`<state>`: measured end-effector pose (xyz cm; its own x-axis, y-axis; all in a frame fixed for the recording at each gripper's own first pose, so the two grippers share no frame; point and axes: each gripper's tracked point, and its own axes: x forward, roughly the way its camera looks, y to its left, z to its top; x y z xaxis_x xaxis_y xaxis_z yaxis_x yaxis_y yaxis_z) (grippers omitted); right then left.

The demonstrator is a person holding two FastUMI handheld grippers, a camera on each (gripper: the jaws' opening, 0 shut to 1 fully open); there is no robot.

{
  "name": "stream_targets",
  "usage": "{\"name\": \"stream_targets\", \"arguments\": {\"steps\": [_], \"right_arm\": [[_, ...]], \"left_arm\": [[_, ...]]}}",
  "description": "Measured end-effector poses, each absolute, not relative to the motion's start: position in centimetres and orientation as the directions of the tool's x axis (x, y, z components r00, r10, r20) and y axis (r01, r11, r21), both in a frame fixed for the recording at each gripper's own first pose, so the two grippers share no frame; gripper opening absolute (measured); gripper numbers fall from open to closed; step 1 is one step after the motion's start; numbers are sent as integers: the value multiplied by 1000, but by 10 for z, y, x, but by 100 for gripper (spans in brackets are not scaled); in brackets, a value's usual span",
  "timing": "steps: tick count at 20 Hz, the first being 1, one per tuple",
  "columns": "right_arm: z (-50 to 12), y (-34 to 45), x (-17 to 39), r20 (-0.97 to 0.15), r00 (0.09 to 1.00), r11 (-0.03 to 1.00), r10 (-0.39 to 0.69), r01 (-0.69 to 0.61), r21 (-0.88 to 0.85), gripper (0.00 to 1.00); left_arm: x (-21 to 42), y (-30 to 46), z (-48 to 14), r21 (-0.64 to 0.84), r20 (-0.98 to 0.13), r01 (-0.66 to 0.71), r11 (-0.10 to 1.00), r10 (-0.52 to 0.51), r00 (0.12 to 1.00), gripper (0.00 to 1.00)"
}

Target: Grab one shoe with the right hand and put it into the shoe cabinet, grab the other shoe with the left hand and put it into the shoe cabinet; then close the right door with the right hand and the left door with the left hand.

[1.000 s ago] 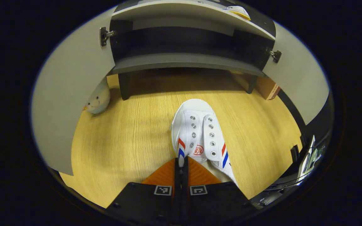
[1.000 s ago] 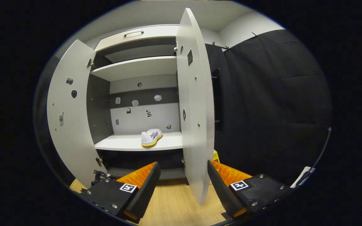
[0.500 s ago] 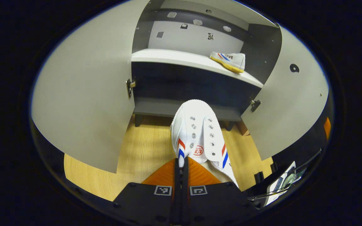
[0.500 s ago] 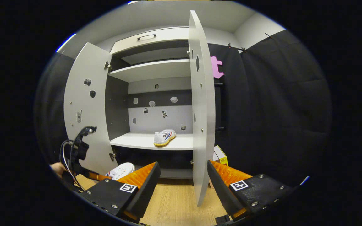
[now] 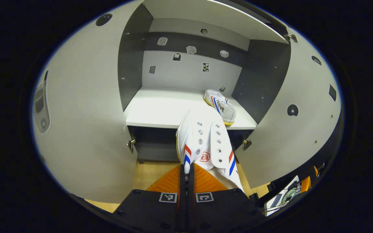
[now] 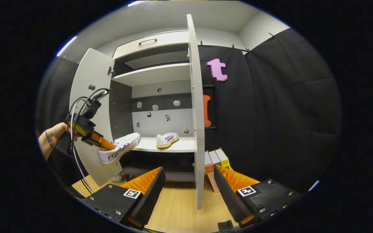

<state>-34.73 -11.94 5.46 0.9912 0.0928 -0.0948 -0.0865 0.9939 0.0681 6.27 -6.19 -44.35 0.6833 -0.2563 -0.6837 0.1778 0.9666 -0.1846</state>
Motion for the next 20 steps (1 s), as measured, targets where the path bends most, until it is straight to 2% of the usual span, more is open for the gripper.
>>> {"name": "stream_targets", "arguments": {"steps": [5,10,16,20], "right_arm": [[49,-143,-347,-107,994,996,19,-10,84,92],[47,-167,-346,-114,992,994,-58,68,82,92],[46,-186,-346,-123,984,986,-133,143,84,92],[42,-189,-343,-136,980,984,-148,160,83,92]], "left_arm": [[64,-60,-443,-212,-683,168,963,-269,679,6],[61,-61,-443,-145,-685,170,975,-223,694,6],[53,-63,-466,-213,-760,104,971,-232,607,7],[59,-59,-479,-193,-777,98,976,-213,593,7]]}}
